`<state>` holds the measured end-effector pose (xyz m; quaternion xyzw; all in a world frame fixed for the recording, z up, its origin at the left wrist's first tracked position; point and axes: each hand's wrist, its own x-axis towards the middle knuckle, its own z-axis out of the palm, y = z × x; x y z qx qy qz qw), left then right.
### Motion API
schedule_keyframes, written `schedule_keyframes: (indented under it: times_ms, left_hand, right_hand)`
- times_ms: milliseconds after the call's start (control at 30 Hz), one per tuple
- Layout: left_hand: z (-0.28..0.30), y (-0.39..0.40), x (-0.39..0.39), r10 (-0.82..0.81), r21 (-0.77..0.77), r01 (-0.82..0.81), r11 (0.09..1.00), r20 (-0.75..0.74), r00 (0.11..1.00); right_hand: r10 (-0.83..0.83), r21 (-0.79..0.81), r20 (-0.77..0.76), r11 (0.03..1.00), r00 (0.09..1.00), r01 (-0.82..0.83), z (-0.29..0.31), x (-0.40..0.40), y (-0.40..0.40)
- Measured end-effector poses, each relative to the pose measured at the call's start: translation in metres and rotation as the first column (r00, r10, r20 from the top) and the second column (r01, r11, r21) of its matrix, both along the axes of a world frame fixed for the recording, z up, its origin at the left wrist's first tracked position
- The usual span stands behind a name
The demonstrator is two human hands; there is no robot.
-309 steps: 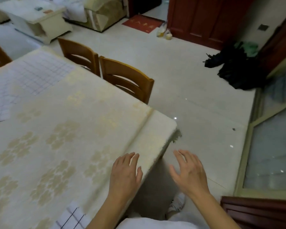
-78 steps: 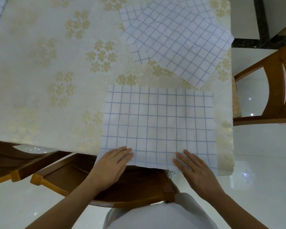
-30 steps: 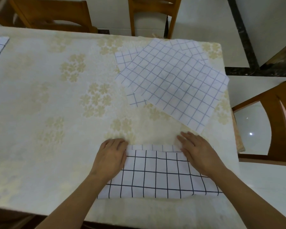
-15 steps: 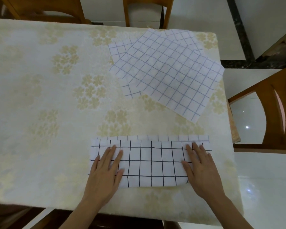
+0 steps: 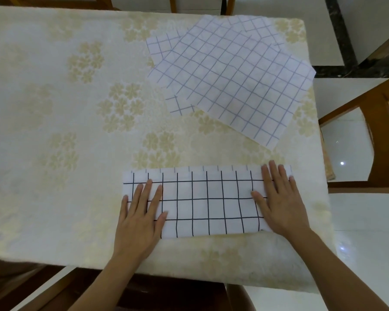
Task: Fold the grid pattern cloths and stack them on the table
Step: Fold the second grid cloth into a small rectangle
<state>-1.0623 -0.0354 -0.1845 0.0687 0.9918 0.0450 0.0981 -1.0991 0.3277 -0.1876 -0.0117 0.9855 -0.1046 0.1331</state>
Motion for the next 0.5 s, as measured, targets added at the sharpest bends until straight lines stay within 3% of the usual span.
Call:
schedule_keyframes:
  times_ms: [167, 300, 500]
  left_hand:
    - [-0.002, -0.001, -0.009, -0.011, 0.0, 0.011, 1.0, 0.017, 1.0]
    - [0.013, 0.008, -0.01, -0.015, 0.061, 0.016, 0.998, -0.023, 1.0]
    - [0.02, 0.045, 0.009, -0.402, 0.035, 0.402, 0.915, -0.009, 0.916]
  right_hand:
    - [0.053, 0.022, -0.032, 0.998, 0.998, -0.052, -0.005, -0.015, 0.009]
    - [0.028, -0.122, -0.116, 0.992, 0.993, -0.043, 0.016, -0.009, 0.016]
    - [0.348, -0.043, -0.176, 0.932, 0.921, -0.36, 0.028, 0.042, 0.028]
